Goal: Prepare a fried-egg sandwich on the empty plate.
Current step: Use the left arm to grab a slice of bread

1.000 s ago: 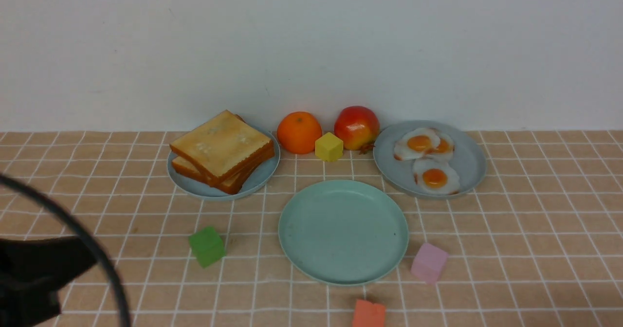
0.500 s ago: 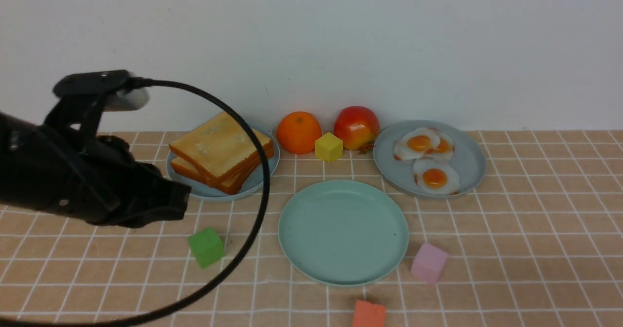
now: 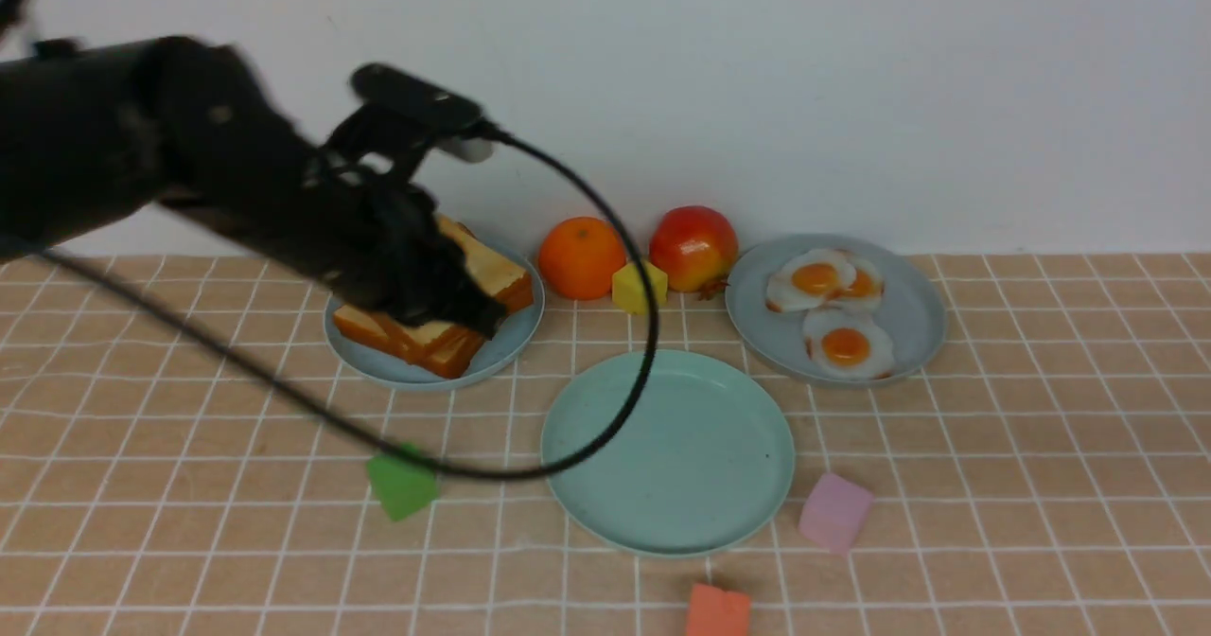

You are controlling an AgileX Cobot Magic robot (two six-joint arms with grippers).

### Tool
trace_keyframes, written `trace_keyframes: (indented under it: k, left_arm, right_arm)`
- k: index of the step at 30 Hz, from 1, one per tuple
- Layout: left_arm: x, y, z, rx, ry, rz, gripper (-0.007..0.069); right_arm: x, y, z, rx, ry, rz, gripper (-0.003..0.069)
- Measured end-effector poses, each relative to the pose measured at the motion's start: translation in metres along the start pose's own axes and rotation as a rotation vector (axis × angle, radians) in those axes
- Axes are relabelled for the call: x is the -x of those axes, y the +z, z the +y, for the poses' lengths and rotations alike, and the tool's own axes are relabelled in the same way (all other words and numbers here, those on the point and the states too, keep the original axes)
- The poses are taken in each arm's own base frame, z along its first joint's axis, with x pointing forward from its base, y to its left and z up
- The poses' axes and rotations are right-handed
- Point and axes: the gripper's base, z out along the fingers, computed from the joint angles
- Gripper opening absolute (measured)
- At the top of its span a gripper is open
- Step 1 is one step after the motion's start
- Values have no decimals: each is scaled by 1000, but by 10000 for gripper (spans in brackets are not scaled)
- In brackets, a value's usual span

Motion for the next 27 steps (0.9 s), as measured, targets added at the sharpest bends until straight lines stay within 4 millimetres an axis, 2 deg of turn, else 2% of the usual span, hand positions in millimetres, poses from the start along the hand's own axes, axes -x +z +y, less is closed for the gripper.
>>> trace_keyframes:
  k: [3, 7, 12, 13, 14, 15, 19, 27]
  left_arm:
    - [19, 24, 16, 85, 85, 31, 19]
    - [24, 44, 27, 133, 149, 69, 106]
    - [18, 76, 34, 156, 207, 137, 342]
    - [17, 77, 34, 156, 209, 140, 349]
    - [15, 83, 35, 158, 214, 149, 409]
    - [14, 87, 35, 158, 215, 152, 434]
    - [11, 97, 35, 156, 200, 153, 474]
    - [4, 114, 36, 150, 200, 167, 480]
  right_arm:
    - [2, 1, 1, 14, -12, -6, -8]
    - [2, 1, 1, 15, -13, -6, -5]
    - [1, 1, 1, 15, -13, -5, 0]
    - [1, 1, 1, 15, -13, -5, 0]
    - [1, 1, 1, 15, -13, -3, 1]
    - [1, 1, 1, 15, -13, -3, 1]
    - [1, 1, 1, 16, -13, -2, 2]
    - [1, 1, 1, 16, -13, -2, 8]
